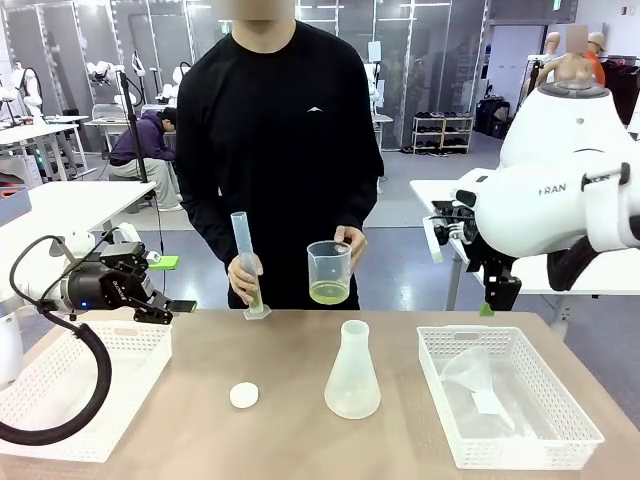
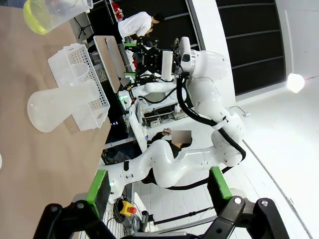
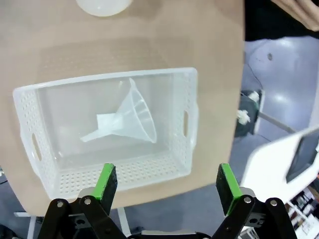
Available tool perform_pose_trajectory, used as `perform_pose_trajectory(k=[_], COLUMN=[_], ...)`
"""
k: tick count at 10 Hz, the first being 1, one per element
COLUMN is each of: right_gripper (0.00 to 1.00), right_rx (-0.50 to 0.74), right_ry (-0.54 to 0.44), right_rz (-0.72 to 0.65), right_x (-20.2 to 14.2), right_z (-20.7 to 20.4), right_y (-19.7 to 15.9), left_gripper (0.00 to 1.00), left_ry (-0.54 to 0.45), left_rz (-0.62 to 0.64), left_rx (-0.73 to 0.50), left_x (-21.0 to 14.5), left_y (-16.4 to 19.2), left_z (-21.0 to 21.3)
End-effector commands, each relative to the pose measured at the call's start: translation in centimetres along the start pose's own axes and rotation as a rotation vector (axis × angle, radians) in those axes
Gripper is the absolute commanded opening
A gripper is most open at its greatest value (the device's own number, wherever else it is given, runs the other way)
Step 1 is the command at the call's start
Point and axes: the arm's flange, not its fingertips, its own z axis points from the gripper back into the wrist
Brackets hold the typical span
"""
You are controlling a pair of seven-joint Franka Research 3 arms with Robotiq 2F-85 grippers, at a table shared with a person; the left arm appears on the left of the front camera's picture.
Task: Prepare the solutions needed for the experiment.
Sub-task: Pick up the Plastic Funnel and insert it into the Big flask.
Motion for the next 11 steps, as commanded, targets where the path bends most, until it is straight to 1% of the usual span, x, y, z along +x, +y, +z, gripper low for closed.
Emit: perform_pose_trajectory(k=[1, 3, 5, 6, 8, 11], right_gripper=[1.0, 1.0, 1.0, 1.0, 1.0, 1.0], right_rx=[0.165, 0.262, 0.352, 0.378, 0.418, 0.491], right_ry=[-0.066, -0.097, -0.073, -0.099, -0.107, -0.143], right_rz=[0.072, 0.089, 0.106, 0.114, 0.13, 0.157], right_x=[-1.0, -1.2, -1.7, -1.9, -2.5, -2.8], right_z=[-3.1, -5.9, -8.3, -9.6, -11.8, -13.7], right_y=[-2.5, -3.1, -3.3, -3.5, -3.7, -3.7], left_gripper=[1.0, 1.0, 1.0, 1.0, 1.0, 1.0], left_ry=[-0.004, -0.004, -0.004, -0.004, -0.004, -0.004], left_rz=[-0.003, -0.003, -0.003, -0.003, -0.003, -0.003], left_rx=[0.001, 0.001, 0.001, 0.001, 0.001, 0.001], left_x=[0.1, 0.1, 0.1, 0.1, 0.1, 0.1], left_y=[-0.1, -0.1, -0.1, -0.1, -0.1, -0.1], left_z=[0.0, 0.0, 0.0, 0.0, 0.0, 0.0])
